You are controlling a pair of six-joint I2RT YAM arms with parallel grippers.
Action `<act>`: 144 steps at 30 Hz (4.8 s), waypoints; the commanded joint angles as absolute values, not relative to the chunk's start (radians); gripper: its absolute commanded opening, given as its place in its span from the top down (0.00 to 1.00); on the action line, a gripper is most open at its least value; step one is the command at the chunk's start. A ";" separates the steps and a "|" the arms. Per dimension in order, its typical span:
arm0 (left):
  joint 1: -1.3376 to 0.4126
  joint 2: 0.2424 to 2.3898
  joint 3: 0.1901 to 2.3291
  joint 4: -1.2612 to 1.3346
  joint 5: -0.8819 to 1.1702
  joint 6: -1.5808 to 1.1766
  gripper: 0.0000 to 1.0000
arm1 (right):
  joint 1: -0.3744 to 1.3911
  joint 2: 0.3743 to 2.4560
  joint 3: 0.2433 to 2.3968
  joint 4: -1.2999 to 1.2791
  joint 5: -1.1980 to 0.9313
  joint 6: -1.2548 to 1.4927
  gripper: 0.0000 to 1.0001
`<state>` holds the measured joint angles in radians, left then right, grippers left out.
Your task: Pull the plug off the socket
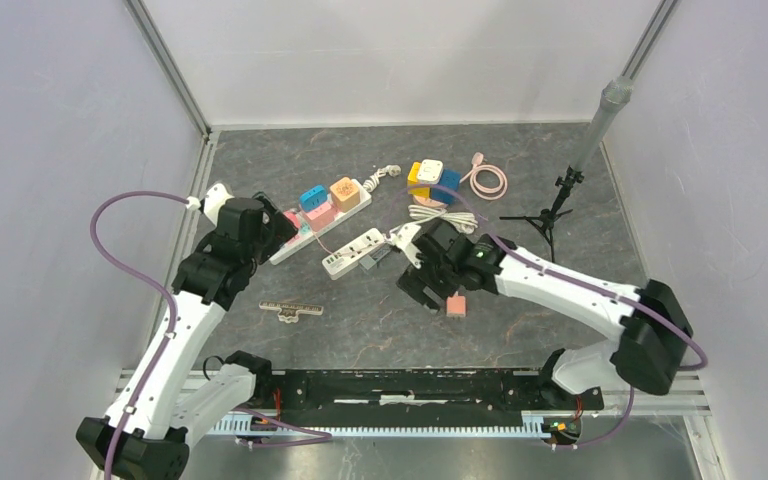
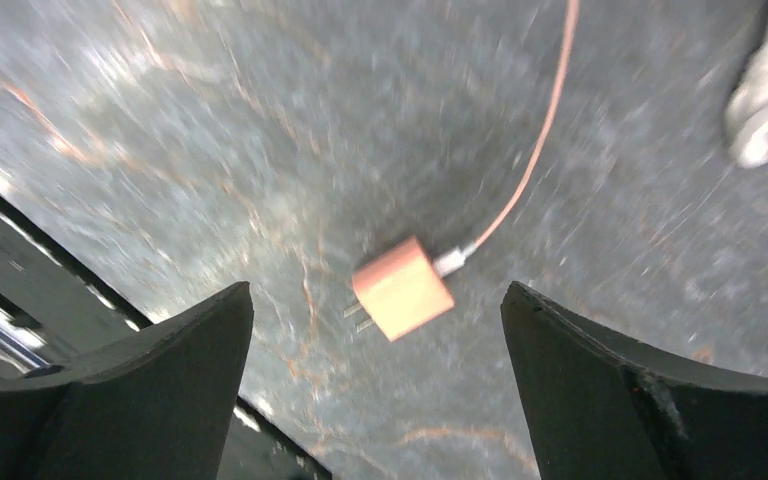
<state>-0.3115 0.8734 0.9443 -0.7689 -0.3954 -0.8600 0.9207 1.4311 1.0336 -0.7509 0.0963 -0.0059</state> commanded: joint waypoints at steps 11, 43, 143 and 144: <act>-0.305 0.894 1.026 -0.774 -0.283 -0.685 0.00 | 0.917 1.248 1.047 -0.091 0.131 0.175 0.02; -0.334 1.451 1.274 -0.366 0.307 -0.623 0.01 | 0.440 1.797 1.431 -0.151 0.075 0.365 0.15; -0.419 2.050 1.648 -0.243 0.293 -0.763 0.41 | 0.347 1.952 1.427 -0.055 -0.299 0.680 0.99; -0.419 2.060 1.648 -0.239 0.302 -0.767 0.42 | 0.347 1.948 1.435 -0.075 -0.288 0.659 0.99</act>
<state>-0.4229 2.0151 1.6196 -0.2588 0.2512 -0.7219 0.3462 1.9949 1.3888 0.0822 -0.3672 0.8135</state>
